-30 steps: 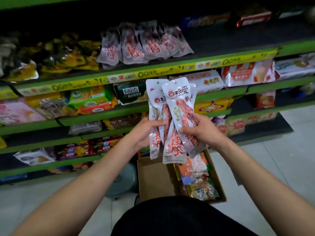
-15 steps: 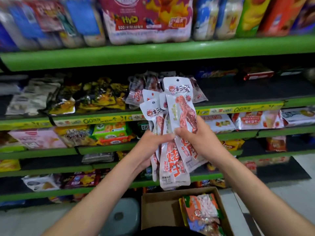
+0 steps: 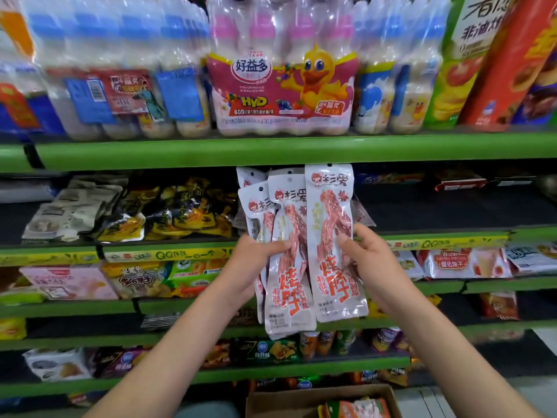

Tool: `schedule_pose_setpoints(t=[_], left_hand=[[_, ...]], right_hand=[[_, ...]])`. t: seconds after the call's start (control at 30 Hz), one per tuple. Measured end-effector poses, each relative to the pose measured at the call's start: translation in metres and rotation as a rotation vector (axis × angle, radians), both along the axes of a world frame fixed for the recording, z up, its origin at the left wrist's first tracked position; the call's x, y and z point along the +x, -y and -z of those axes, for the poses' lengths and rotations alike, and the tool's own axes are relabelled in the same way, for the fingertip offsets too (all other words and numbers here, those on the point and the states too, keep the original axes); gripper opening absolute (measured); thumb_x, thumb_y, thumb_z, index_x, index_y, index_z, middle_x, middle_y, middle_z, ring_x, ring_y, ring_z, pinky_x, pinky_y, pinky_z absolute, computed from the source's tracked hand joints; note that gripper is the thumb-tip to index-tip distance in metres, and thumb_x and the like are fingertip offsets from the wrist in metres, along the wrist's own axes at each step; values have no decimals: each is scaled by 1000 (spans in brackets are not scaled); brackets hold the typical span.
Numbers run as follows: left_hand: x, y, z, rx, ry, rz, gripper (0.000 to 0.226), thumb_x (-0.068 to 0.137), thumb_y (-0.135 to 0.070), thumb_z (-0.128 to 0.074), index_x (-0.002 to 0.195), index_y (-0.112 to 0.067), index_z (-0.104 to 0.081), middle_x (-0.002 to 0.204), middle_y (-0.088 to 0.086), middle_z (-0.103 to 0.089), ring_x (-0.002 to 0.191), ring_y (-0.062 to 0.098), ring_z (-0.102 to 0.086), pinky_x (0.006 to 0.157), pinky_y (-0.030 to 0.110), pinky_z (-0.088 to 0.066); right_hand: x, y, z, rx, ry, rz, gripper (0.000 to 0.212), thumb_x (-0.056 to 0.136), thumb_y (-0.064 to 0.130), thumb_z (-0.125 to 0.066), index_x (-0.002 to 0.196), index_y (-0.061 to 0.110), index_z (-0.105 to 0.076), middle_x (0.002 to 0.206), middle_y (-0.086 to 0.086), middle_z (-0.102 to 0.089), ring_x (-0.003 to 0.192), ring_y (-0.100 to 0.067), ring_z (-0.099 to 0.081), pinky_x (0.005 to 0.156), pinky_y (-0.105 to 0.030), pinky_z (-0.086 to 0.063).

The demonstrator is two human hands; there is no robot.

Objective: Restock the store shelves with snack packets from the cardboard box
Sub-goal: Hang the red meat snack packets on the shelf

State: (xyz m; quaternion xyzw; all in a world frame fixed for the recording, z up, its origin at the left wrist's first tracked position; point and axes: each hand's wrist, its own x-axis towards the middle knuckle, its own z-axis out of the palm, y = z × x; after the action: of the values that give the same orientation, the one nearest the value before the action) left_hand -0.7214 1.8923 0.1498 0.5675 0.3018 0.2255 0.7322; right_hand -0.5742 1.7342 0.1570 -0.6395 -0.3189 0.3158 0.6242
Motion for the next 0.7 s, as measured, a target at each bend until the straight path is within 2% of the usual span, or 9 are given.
schedule_pose_setpoints(t=[0.07, 0.17, 0.23, 0.27, 0.37, 0.43, 0.53, 0.63, 0.7], left_hand=[[2, -3, -4, 26, 17, -8, 50, 78, -16, -84, 124, -11, -65, 112, 5, -76, 105, 26, -73, 99, 49, -53], [3, -7, -6, 33, 40, -20, 34, 83, -8, -78, 116, -14, -69, 107, 4, -78, 102, 27, -74, 99, 52, -53], [2, -8, -4, 37, 44, -15, 34, 85, -8, -77, 116, -17, -68, 108, 3, -78, 103, 26, -73, 100, 51, -53], [2, -8, -3, 37, 46, -6, 35, 85, -8, -77, 117, -18, -68, 109, 1, -78, 103, 24, -74, 98, 50, -54], [1, -8, 0, 30, 51, 11, 35, 87, -8, -76, 118, -20, -67, 106, -2, -78, 97, 17, -75, 87, 40, -58], [0, -7, 3, 23, 49, 7, 35, 86, -9, -77, 117, -20, -67, 104, -3, -78, 94, 14, -76, 79, 34, -59], [-1, -7, 7, 4, 34, -11, 34, 85, -9, -78, 116, -18, -66, 103, -3, -79, 92, 14, -76, 76, 33, -59], [-4, -6, 12, -23, 35, -15, 24, 87, -5, -74, 107, -18, -70, 98, 2, -79, 87, 19, -77, 64, 29, -61], [-7, -7, 16, -41, 35, -20, 26, 88, -3, -72, 111, -15, -70, 102, 7, -79, 90, 26, -77, 66, 34, -62]], right_hand=[[-2, -2, -5, -10, -26, 25, 17, 105, 23, -49, 111, 20, -65, 100, -6, -77, 84, -28, -74, 65, -38, -62], [-4, -3, -9, -18, -54, 21, 17, 105, 21, -48, 112, 17, -63, 101, -8, -77, 92, -37, -70, 78, -50, -59], [-4, -3, -8, -34, -45, 15, 17, 105, 22, -48, 111, 18, -63, 98, -6, -77, 84, -34, -69, 83, -57, -55], [-3, -2, -7, -39, -44, 14, 17, 105, 21, -48, 110, 19, -64, 92, -3, -77, 75, -28, -67, 80, -57, -53], [-3, 0, -3, -42, -51, 23, 17, 104, 20, -51, 105, 22, -68, 72, 5, -70, 56, -15, -50, 68, -43, -41], [-3, 1, -1, -41, -71, 27, 18, 103, 19, -53, 103, 24, -70, 75, 0, -71, 54, -14, -48, 63, -38, -39], [-7, 2, 1, -25, -131, 17, 19, 104, 17, -52, 104, 19, -70, 87, -3, -76, 56, -12, -62, 54, -28, -50], [-9, 5, 3, -24, -174, 16, 21, 104, 16, -51, 101, 18, -72, 96, -7, -77, 70, -13, -72, 56, -23, -55], [-10, 7, 6, -32, -190, 24, 24, 103, 17, -51, 97, 22, -74, 100, -8, -77, 79, -17, -74, 59, -24, -56]])
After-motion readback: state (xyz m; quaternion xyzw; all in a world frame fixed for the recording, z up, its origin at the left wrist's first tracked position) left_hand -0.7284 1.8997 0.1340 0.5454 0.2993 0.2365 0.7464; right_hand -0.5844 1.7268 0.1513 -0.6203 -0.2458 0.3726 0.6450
